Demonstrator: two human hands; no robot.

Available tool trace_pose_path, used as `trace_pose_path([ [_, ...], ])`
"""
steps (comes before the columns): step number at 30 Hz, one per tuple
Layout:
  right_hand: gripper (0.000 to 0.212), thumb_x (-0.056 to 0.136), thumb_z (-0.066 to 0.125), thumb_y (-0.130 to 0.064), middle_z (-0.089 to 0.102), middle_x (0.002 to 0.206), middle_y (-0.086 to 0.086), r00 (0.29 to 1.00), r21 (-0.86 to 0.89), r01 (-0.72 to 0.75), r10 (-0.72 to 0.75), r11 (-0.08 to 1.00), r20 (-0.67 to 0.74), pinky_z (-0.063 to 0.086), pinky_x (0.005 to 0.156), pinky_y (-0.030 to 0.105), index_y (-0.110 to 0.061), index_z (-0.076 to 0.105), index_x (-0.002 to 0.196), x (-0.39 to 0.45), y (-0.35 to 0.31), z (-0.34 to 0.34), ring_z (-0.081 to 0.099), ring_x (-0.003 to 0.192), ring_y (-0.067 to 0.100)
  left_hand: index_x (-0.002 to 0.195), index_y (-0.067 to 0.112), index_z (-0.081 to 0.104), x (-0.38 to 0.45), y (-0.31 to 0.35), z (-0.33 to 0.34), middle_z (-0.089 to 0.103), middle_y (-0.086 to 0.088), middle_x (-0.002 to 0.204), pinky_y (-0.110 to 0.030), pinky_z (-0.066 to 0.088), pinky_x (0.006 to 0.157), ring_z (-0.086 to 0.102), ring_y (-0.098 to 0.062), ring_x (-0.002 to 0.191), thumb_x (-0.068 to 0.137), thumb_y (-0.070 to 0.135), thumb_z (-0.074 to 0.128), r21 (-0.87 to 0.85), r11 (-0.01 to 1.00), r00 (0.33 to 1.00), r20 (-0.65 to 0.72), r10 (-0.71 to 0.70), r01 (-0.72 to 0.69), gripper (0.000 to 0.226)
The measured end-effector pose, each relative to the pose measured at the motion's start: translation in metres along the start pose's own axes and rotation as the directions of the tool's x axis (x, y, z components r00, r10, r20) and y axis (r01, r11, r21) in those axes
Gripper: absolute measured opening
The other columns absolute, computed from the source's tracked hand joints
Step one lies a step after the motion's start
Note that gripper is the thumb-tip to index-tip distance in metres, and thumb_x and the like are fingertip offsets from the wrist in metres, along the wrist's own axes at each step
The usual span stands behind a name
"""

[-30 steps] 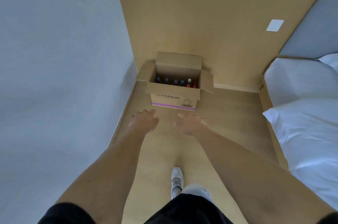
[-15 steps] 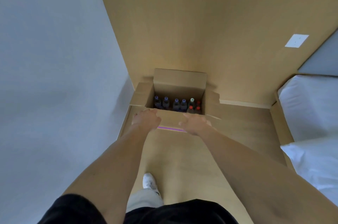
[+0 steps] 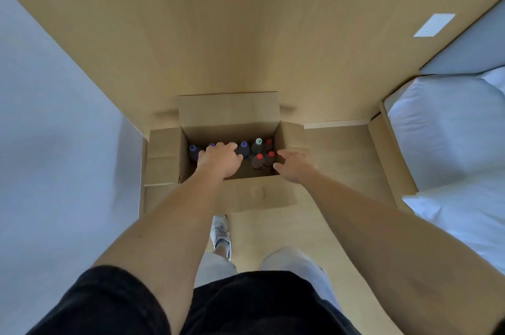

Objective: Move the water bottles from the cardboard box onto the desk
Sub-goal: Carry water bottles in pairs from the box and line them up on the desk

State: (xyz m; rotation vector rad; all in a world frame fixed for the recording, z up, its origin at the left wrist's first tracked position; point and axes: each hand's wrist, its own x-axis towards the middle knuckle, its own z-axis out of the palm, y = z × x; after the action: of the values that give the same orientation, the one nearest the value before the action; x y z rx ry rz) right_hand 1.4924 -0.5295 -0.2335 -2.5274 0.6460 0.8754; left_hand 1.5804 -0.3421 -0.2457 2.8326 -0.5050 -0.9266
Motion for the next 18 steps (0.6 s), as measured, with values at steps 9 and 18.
trace_pose_path([
  [9,0.058,0.101,0.047,-0.042,0.040,0.154,0.014,0.990,0.052,-0.122,0.118,0.991,0.073,0.035,0.113,0.043,-0.025,0.033,0.154,0.102,-0.022,0.005,0.038,0.140,0.036,0.147,0.029,0.043,0.110,-0.042,0.006,0.051,-0.010,0.145,-0.050,0.036,0.105,0.048,-0.037,0.131,0.102,0.049,0.038,0.009,1.000,0.986,0.166,-0.007,0.005,0.049],
  [18,0.056,0.102,0.047,-0.040,0.045,0.151,0.014,0.982,0.026,-0.136,0.131,0.990,0.137,0.038,0.109,0.041,-0.024,0.034,0.154,0.197,-0.007,0.048,0.041,0.137,0.036,0.149,0.028,0.041,0.184,-0.060,0.079,0.044,-0.010,0.152,-0.049,0.036,0.108,0.044,-0.037,0.135,0.103,0.047,0.038,0.010,0.998,0.948,0.310,-0.066,0.066,0.051],
])
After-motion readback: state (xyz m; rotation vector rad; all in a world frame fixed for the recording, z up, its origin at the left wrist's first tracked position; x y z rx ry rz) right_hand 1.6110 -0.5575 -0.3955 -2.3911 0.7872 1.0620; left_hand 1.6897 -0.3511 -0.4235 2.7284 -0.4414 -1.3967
